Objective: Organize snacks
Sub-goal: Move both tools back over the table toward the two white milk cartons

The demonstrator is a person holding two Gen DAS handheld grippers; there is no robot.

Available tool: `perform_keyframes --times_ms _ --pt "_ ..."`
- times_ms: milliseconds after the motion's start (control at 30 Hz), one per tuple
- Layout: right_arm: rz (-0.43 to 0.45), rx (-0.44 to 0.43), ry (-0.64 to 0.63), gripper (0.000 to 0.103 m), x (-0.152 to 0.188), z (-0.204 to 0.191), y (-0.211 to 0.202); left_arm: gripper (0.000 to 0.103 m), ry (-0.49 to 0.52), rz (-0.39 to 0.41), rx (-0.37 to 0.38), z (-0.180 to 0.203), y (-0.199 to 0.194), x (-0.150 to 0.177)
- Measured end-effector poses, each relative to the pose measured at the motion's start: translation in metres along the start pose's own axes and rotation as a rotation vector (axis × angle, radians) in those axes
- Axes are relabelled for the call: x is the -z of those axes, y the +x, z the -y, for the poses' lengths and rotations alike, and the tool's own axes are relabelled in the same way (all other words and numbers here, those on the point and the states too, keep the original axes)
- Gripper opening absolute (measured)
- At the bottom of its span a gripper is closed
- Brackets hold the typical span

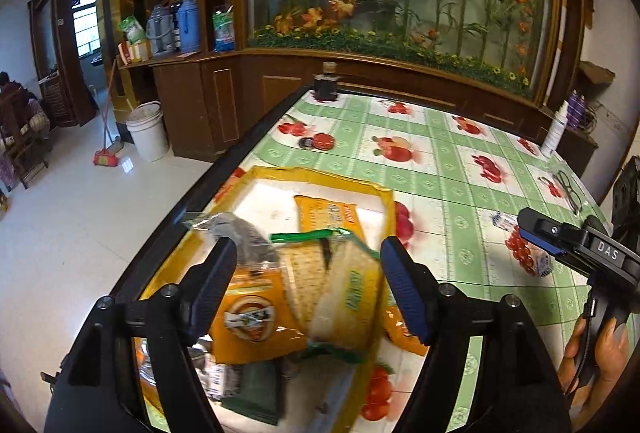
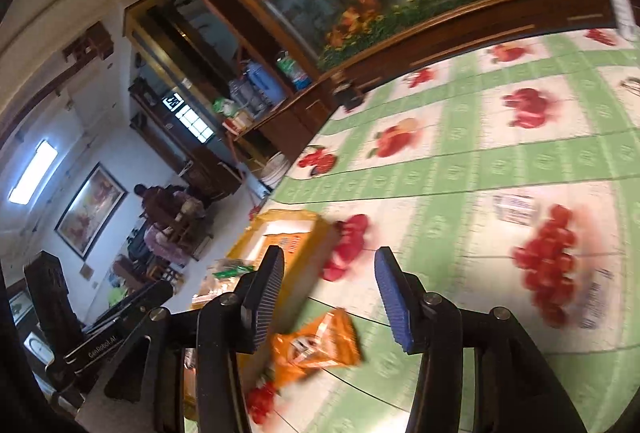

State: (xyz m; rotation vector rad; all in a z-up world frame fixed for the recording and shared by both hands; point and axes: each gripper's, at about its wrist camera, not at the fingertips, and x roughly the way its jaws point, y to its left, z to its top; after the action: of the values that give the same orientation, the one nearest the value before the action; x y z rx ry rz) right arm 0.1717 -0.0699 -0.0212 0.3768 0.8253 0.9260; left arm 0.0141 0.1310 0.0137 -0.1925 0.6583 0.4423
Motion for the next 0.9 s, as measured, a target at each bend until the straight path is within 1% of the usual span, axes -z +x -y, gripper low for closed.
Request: perform_keyframes --times_ms 33,100,167,200,233,367,500,733,900 --pt "0.005 0.016 0.002 0.063 0.002 0.006 -0.008 0.075 0.011 0.001 0.002 0.006 -0.001 0.000" --pt "0.025 0.060 -0.005 0.072 0.006 0.015 -0.025 0.076 0.033 0.007 -0.001 0.018 -0.003 0.001" --pt "0.041 0.092 -0.019 0.074 0.009 0.023 -0.039 0.078 0.056 0.011 -0.001 0.031 -0.005 0.002" --pt "0.046 0.113 -0.028 0.076 0.011 0.025 -0.046 0.082 0.067 0.013 0.002 0.037 -0.006 0.003" --pt "0.052 0.131 -0.033 0.078 0.012 0.027 -0.052 0.083 0.078 0.014 0.004 0.043 -0.006 0.004" --pt "0.076 0.195 -0.068 0.079 0.017 0.034 -0.079 0.083 0.121 0.009 0.011 0.066 -0.006 0.006" --pt "0.080 0.253 -0.098 0.079 0.022 0.041 -0.099 0.083 0.152 -0.009 0.024 0.086 -0.004 0.008" --pt "0.078 0.297 -0.101 0.080 0.030 0.056 -0.118 0.083 0.189 -0.027 0.041 0.112 -0.003 0.012" --pt "0.068 0.316 -0.098 0.080 0.034 0.063 -0.120 0.083 0.194 -0.046 0.049 0.122 0.003 0.014"
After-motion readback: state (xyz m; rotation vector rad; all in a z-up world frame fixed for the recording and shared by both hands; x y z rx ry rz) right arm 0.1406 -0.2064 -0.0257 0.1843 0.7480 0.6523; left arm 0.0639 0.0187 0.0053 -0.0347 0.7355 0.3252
